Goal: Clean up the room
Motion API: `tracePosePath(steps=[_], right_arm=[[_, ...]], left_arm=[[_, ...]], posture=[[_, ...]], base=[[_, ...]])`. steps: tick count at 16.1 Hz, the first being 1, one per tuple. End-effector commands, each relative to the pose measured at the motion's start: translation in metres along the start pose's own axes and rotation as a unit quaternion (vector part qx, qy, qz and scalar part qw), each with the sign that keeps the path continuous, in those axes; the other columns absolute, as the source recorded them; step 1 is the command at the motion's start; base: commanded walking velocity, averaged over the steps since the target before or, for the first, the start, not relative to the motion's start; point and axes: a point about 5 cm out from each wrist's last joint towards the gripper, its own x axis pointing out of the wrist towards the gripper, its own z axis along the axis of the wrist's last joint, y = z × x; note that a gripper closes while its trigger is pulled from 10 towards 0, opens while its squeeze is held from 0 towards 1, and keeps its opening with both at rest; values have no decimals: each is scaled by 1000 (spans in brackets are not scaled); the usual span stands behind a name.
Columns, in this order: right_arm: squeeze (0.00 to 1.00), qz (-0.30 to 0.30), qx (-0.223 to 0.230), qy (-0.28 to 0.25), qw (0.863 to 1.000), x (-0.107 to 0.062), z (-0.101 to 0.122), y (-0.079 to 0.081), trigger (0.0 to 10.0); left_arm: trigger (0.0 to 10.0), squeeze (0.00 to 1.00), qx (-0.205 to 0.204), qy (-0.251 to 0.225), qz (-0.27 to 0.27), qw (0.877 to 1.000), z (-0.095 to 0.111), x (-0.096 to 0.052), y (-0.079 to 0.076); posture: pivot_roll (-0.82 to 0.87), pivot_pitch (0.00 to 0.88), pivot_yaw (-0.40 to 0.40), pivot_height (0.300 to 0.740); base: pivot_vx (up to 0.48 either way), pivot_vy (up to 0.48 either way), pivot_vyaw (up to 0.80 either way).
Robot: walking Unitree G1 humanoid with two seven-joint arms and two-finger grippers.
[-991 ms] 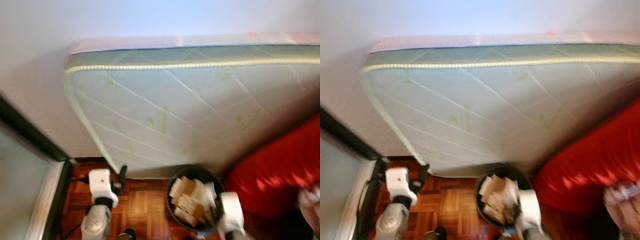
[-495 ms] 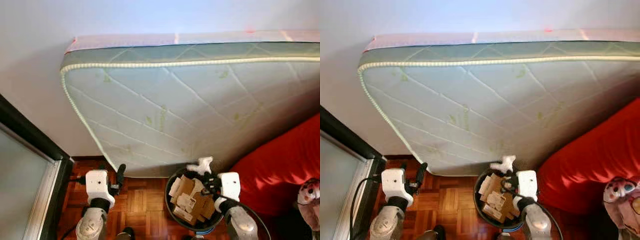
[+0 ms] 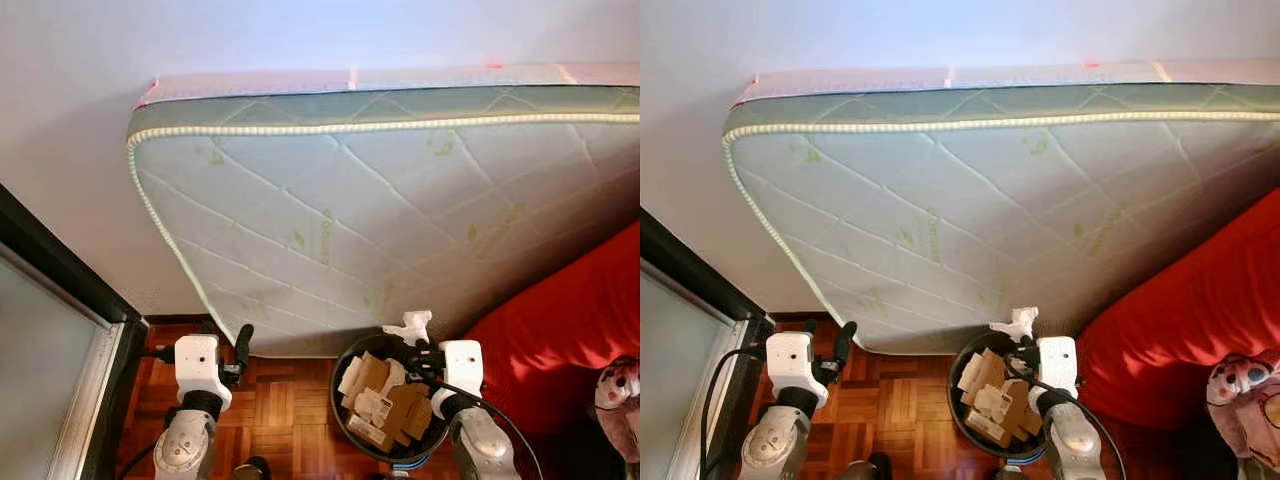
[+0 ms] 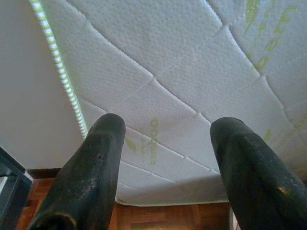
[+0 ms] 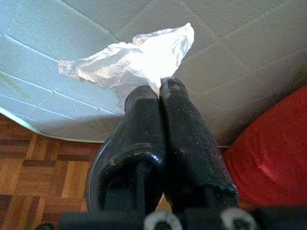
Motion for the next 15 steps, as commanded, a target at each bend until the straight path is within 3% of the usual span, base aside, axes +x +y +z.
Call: tracePosePath(steps=[1,11,15], right_arm=[[0,-4,1,20,1000,-6,-10,-1,10000],[0,-5,-4,12,1000,2,-1,3,10000],[0,7,-5,16,1000,4,-1,8,10000]], left_arm=[[10000,0,4,7,6,1000,-1,-1,2],[10000,0,2,3,13,1000,4,4,1],[10000,0,1,4,17,1000,5,6,2]], posture=[[-72,186,8,675],[-56,211,10,675],[-53,223,18,637]], base=[[0,0,0],[0,0,0],[0,0,0]])
